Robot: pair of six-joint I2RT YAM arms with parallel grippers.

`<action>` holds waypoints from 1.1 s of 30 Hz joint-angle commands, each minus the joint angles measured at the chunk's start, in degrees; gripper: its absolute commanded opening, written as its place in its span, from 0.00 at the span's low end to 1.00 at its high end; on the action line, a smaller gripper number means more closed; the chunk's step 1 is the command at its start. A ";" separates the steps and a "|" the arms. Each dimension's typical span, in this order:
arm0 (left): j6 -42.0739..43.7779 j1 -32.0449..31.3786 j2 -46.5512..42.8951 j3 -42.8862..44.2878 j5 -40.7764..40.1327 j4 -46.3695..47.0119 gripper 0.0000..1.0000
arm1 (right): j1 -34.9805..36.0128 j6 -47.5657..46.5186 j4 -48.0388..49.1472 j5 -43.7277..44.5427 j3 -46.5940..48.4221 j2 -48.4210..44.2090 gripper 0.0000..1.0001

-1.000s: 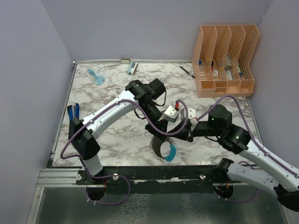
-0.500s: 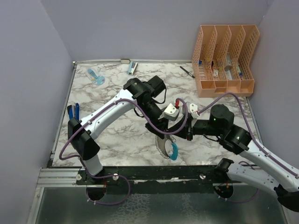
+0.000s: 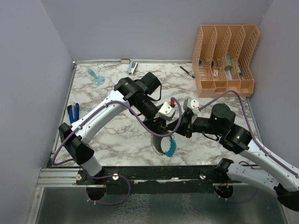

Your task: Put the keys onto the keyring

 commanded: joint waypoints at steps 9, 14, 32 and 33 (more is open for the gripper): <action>-2.97 1.75 -1.94 -2.19 0.96 1.33 0.75 | -0.18 2.79 2.12 5.85 3.00 -1.69 0.01; -2.73 1.85 -1.05 -1.64 2.02 0.92 0.99 | -0.18 2.78 2.07 7.12 2.99 -1.86 0.01; -18.29 2.10 -9.65 -10.74 -8.63 27.72 0.86 | -0.18 8.00 2.81 13.72 2.64 -2.14 0.01; -17.97 2.03 -10.04 -10.95 -8.78 28.04 0.85 | -0.18 8.45 3.25 13.58 2.48 -2.27 0.01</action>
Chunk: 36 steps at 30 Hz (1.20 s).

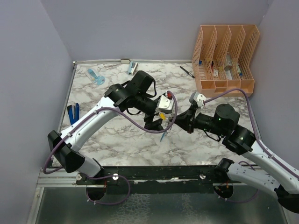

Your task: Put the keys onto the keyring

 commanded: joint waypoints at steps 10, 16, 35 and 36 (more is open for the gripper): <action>-0.30 0.18 -2.56 -1.82 0.26 9.38 0.68 | -0.07 4.90 7.35 0.25 0.76 0.22 0.01; 1.70 0.22 -2.61 -2.04 0.15 9.35 0.45 | -0.07 5.39 7.63 0.81 0.53 -0.21 0.02; 1.43 0.20 -2.54 -1.22 5.88 8.72 0.36 | -0.07 3.61 13.90 2.36 -4.04 -2.23 0.01; 1.42 0.21 -2.54 -0.85 6.49 8.36 0.37 | -0.07 3.33 14.43 2.51 -4.45 -2.59 0.01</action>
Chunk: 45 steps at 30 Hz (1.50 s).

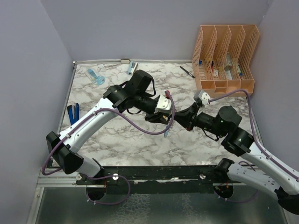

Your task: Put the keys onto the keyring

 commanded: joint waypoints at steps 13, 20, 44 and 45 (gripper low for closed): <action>3.21 0.50 -2.53 4.75 1.93 -4.74 0.47 | 0.39 -8.44 18.73 -3.23 -8.42 -5.67 0.01; 2.63 0.89 -2.65 5.56 3.73 -4.45 0.49 | 0.41 -10.93 25.56 -3.36 -11.79 -7.66 0.01; -3.18 2.11 -3.78 0.73 6.26 1.61 0.54 | 0.41 -12.40 42.48 -6.07 -19.07 -8.72 0.01; -3.04 2.67 -4.15 1.33 6.00 1.33 0.54 | 0.37 -12.29 42.25 -6.33 -19.28 -9.19 0.01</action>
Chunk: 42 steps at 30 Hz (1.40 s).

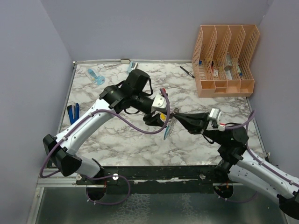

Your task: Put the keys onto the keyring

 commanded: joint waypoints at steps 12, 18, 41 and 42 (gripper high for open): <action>0.53 3.16 -3.65 3.95 2.00 0.24 0.65 | 0.32 1.61 0.62 -7.78 0.53 -3.22 0.01; 1.88 3.17 -3.31 5.31 6.58 -0.08 0.68 | 0.32 2.51 0.65 -8.87 0.96 -1.72 0.01; -1.22 3.06 -1.85 -1.00 11.54 4.54 0.38 | 0.32 3.14 1.61 -9.36 3.15 2.29 0.01; -1.33 3.02 -1.64 -0.87 11.52 4.55 0.38 | 0.32 3.20 1.66 -9.48 3.14 2.37 0.01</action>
